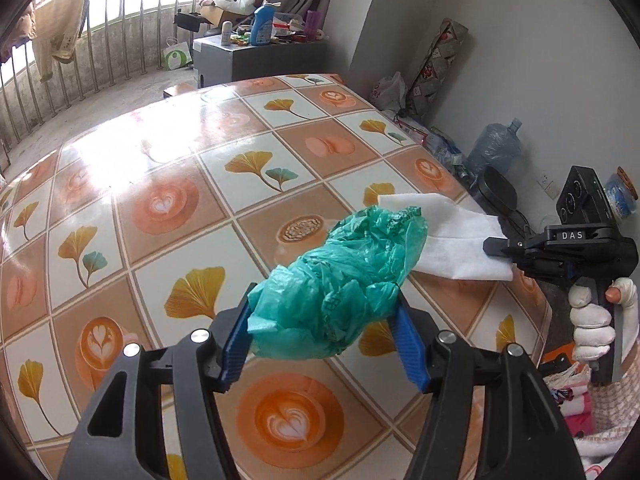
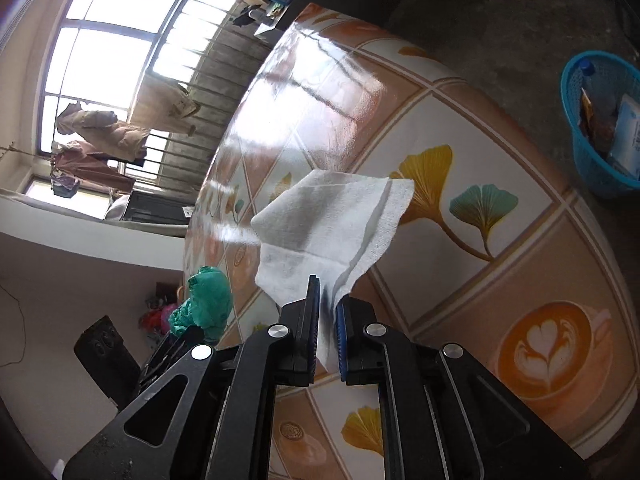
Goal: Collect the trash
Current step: 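Grasp the green plastic bag with the left tool and lift it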
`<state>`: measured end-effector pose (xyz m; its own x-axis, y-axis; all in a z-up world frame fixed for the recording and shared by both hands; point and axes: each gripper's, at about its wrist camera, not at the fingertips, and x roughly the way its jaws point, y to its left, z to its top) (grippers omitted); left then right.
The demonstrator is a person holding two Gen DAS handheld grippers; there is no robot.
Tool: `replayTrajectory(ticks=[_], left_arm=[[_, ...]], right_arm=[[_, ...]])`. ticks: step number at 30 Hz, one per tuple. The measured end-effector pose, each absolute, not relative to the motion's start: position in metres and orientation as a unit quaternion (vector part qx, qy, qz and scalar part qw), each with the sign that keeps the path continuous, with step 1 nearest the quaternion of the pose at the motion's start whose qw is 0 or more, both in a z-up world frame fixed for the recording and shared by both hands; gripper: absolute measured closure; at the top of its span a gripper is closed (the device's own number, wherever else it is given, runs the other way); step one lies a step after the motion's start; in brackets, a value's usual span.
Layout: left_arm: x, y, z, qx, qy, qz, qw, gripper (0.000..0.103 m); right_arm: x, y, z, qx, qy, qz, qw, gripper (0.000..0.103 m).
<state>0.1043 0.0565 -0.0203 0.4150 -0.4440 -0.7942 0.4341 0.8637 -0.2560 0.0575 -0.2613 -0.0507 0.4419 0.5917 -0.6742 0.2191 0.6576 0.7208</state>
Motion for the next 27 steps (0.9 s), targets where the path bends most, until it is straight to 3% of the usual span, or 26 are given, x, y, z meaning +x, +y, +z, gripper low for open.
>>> replayTrajectory(ticks=[3, 7, 27], left_arm=[[0.103, 0.060, -0.019, -0.075, 0.498, -0.315, 0.804, 0.038], [0.106, 0.067, -0.006, -0.120, 0.480, -0.335, 0.802, 0.035], [0.079, 0.016, -0.042, 0.010, 0.517, -0.410, 0.752, 0.035]], right_arm=[[0.053, -0.262, -0.049, 0.375, 0.513, 0.121, 0.762, 0.070], [0.059, -0.270, -0.051, 0.385, 0.510, 0.119, 0.760, 0.069], [0.048, -0.279, -0.056, 0.409, 0.501, 0.128, 0.752, 0.070]])
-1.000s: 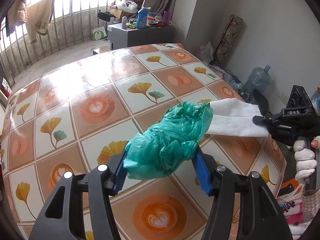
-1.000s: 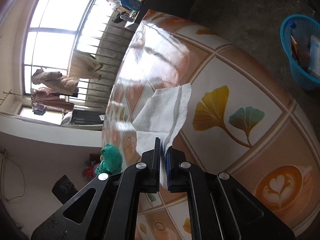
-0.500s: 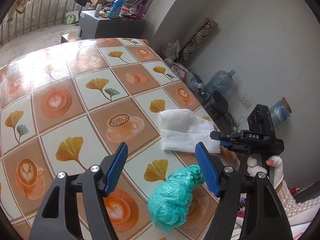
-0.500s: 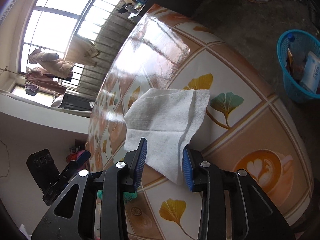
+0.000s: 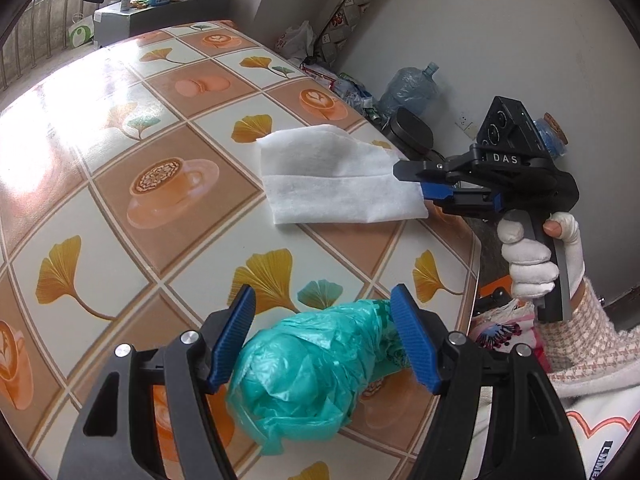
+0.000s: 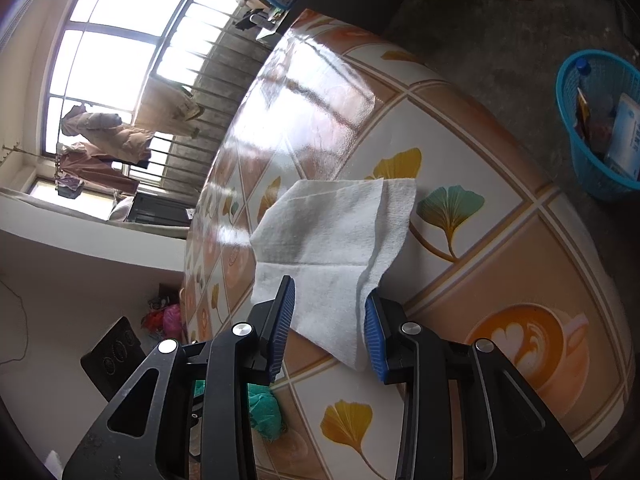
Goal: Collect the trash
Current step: 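Grasp the green plastic bag with the left tool and lift it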
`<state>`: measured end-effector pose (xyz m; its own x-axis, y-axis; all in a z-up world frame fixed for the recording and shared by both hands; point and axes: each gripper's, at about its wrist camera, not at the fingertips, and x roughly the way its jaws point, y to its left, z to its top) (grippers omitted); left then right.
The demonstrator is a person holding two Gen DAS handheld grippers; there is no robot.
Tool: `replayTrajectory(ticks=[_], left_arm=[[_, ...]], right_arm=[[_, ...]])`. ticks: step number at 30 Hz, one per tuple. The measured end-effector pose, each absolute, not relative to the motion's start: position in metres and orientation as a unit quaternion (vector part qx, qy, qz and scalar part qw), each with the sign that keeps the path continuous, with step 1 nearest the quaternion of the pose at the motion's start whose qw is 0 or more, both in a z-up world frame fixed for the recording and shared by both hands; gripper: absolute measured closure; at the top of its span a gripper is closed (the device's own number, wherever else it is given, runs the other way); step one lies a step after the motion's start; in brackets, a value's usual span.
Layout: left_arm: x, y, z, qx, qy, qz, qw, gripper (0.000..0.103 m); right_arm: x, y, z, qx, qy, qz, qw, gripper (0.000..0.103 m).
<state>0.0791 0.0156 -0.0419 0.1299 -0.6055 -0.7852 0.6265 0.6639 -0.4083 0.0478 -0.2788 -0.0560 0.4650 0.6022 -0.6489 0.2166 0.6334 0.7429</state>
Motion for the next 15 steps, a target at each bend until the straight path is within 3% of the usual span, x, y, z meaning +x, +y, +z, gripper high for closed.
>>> replayTrajectory(ticks=[15], left_arm=[[0.068, 0.035, -0.020, -0.007, 0.485, -0.382, 0.787, 0.035]], right_arm=[[0.048, -0.279, -0.055, 0.412, 0.500, 0.125, 0.752, 0.073]])
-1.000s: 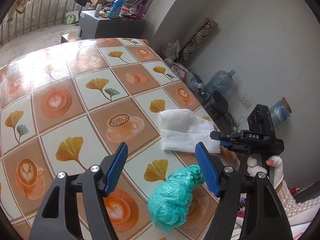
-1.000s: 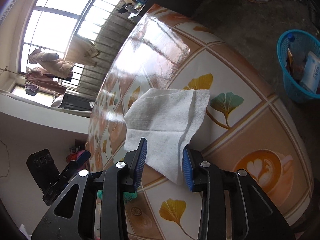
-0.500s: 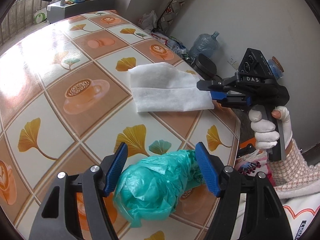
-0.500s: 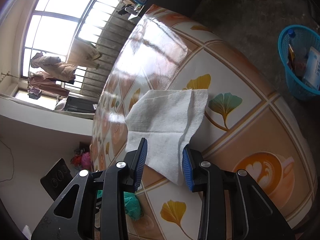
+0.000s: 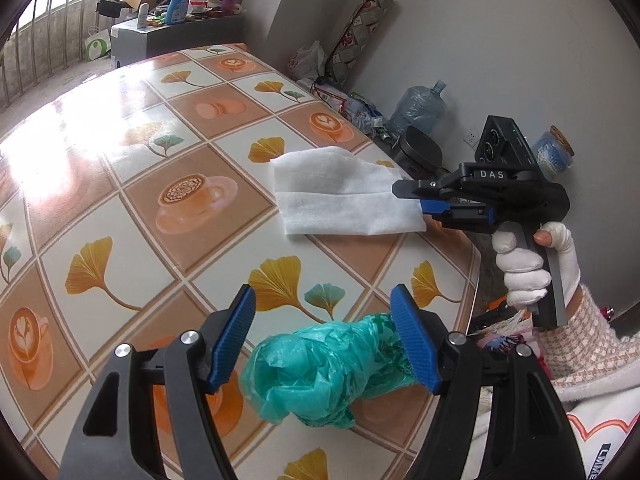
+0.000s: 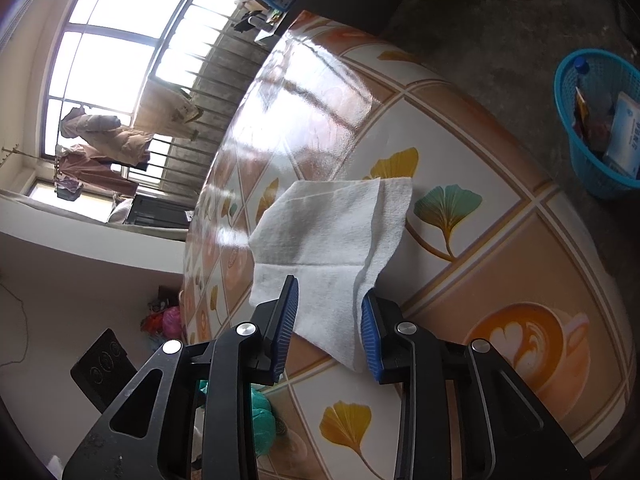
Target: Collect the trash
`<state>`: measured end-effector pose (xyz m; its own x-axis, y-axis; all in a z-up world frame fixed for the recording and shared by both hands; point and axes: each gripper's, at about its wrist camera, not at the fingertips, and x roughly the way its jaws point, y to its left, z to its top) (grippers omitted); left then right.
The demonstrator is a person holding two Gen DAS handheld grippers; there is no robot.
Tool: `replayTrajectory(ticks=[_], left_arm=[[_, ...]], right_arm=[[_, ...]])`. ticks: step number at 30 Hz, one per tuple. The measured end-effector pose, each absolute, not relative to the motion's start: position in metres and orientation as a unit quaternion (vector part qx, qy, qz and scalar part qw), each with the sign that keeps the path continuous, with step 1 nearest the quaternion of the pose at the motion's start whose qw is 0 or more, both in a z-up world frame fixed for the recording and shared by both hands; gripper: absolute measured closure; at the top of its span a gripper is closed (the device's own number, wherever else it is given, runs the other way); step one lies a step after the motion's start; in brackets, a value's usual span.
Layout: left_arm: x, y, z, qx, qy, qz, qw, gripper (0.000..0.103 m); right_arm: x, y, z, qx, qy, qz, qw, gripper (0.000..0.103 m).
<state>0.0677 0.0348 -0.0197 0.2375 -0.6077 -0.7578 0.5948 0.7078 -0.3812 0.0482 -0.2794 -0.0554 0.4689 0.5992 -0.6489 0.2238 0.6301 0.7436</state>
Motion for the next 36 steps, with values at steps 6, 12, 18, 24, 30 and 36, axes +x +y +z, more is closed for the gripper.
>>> replayTrajectory(ticks=[6, 12, 18, 24, 30, 36], left_arm=[[0.054, 0.070, -0.008, -0.047, 0.496, -0.413, 0.763, 0.035], [0.043, 0.080, -0.019, -0.030, 0.526, -0.425, 0.736, 0.035], [0.048, 0.053, -0.039, -0.044, 0.552, -0.432, 0.712, 0.035], [0.070, 0.031, -0.049, -0.062, 0.558, -0.404, 0.722, 0.035], [0.073, 0.016, -0.053, -0.049, 0.558, -0.382, 0.736, 0.037], [0.071, 0.007, -0.051, -0.023, 0.550, -0.359, 0.754, 0.052]], right_arm=[[0.049, -0.279, -0.056, 0.412, 0.500, 0.126, 0.751, 0.073], [0.048, -0.279, -0.057, 0.411, 0.500, 0.127, 0.752, 0.073], [0.049, -0.280, -0.057, 0.411, 0.500, 0.124, 0.752, 0.073], [0.047, -0.281, -0.056, 0.414, 0.497, 0.118, 0.753, 0.075], [0.047, -0.282, -0.056, 0.416, 0.496, 0.116, 0.753, 0.080], [0.046, -0.283, -0.058, 0.422, 0.497, 0.110, 0.750, 0.093]])
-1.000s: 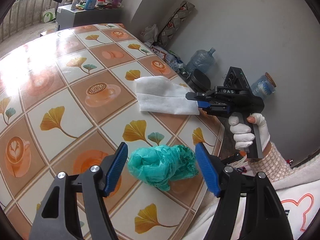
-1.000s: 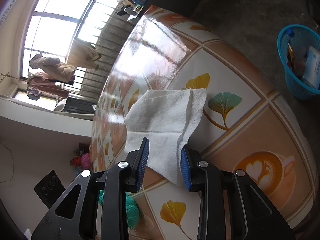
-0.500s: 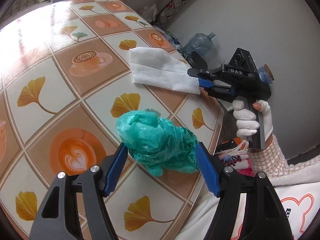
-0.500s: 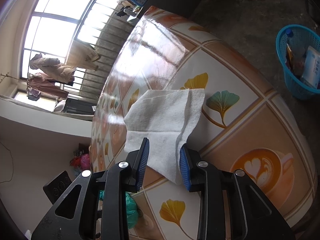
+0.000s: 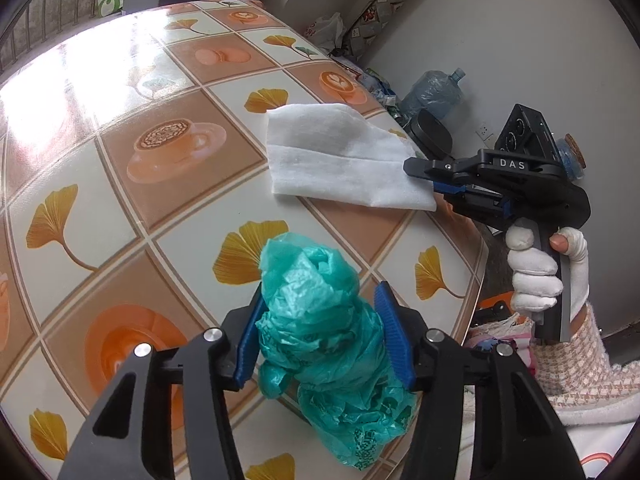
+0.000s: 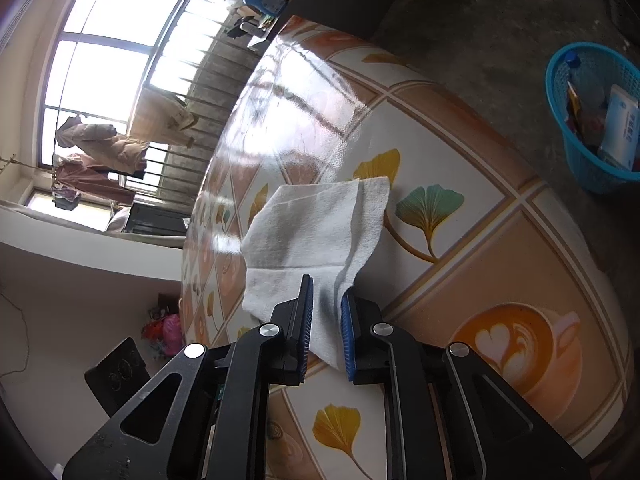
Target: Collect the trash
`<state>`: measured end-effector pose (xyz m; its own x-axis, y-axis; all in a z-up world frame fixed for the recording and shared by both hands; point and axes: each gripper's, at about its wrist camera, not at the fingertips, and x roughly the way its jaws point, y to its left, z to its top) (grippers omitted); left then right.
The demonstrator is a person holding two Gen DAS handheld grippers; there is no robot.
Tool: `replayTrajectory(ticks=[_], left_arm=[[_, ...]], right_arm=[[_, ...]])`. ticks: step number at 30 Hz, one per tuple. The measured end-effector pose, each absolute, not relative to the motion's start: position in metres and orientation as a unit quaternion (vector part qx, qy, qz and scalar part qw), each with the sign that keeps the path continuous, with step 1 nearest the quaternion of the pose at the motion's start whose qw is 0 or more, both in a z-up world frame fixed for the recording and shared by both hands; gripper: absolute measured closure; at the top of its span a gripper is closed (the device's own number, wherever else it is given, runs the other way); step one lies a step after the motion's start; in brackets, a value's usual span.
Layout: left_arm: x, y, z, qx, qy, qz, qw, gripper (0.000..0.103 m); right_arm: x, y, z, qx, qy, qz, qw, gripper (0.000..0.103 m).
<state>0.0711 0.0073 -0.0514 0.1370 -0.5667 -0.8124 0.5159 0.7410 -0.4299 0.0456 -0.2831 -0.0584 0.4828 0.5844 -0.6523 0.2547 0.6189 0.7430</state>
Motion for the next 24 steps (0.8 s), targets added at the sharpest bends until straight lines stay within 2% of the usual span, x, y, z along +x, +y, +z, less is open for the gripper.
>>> replayTrajectory(ticks=[6, 24], left_arm=[[0.070, 0.003, -0.047, -0.003, 0.542, -0.347, 0.765, 0.055], [0.063, -0.003, -0.010, 0.057, 0.476, -0.315, 0.819, 0.055]], right_arm=[[0.043, -0.286, -0.054, 0.437, 0.488, 0.116, 0.747, 0.102], [0.032, -0.309, 0.007, 0.437, 0.405, 0.145, 0.790, 0.103]])
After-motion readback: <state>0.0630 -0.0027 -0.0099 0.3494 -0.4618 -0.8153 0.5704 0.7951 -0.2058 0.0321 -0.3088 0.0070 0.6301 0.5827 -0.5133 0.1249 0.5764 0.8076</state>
